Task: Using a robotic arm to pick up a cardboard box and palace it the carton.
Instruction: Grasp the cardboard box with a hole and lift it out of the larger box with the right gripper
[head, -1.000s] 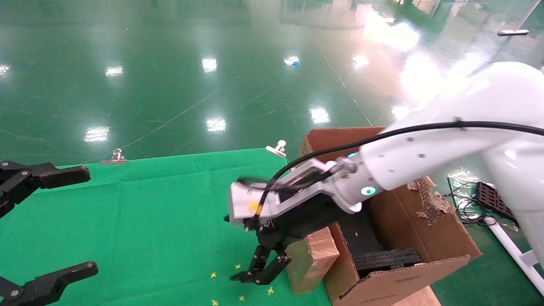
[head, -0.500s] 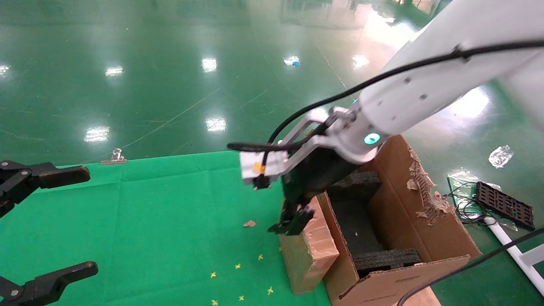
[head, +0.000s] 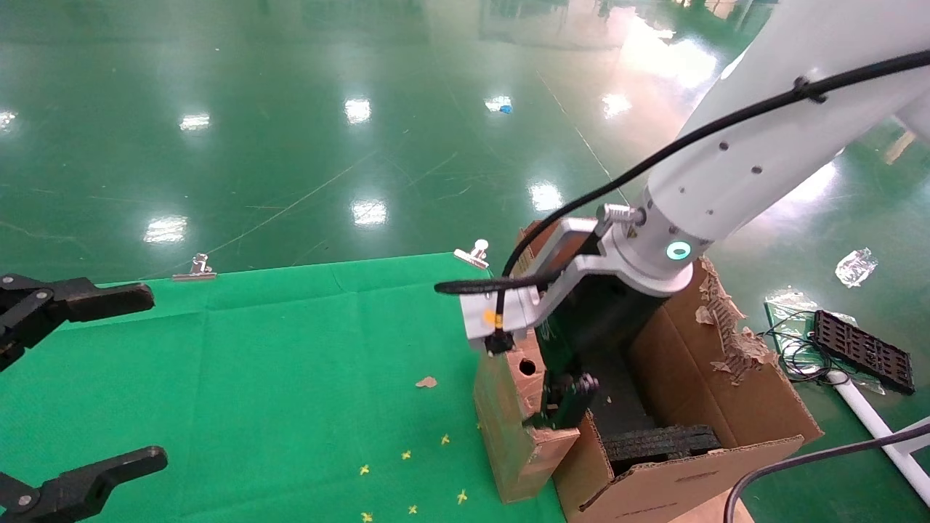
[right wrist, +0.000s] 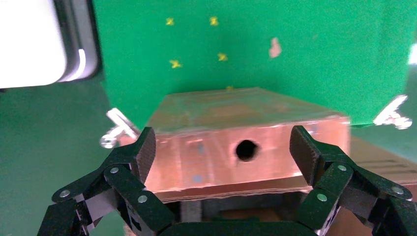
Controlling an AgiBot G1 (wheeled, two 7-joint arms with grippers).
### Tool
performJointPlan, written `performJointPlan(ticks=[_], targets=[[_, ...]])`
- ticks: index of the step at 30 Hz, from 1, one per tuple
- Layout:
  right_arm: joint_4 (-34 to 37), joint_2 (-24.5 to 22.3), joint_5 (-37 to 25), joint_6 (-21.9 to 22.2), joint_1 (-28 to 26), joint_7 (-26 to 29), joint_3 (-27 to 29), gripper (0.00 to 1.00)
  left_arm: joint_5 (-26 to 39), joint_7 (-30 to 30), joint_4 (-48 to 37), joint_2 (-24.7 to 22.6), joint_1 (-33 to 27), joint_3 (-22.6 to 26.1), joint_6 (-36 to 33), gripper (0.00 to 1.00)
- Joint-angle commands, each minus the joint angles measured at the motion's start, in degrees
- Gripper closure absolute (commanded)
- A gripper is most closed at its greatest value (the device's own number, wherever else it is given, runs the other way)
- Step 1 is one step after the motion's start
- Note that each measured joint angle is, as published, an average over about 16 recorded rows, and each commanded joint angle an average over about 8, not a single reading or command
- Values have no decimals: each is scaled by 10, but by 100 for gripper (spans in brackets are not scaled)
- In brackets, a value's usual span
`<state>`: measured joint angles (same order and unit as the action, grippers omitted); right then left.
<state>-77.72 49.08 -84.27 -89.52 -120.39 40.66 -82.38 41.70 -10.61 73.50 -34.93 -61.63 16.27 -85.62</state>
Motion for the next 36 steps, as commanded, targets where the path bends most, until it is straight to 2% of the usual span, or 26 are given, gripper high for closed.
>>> performJointPlan(ticks=[1,14,17,20,23,26,30,36], targets=[[1,1,9,2,-4,1,-20,0,0,0,0,0,0,0,0,0],[0,11,-29,32,-28,79,-66,0,0,0,0,0,0,1,0,0],[6,11,-34,29,-35,143,-70,0,0,0,0,0,0,1,0,0],[23,16,-29,20,-40,239,-75,0,-1,0,0,0,0,1,0,0],[59,25,-13,8,-38,333,-81,0,-1,0,0,0,0,1,0,0],[108,33,14,2,-30,391,-83,0,-1,1,0,0,0,1,0,0],[174,48,48,-4,-18,419,-90,0,-1,1,0,1,0,1,1,0],[244,72,75,-4,-5,424,-106,0,-1,1,0,1,0,1,1,0]])
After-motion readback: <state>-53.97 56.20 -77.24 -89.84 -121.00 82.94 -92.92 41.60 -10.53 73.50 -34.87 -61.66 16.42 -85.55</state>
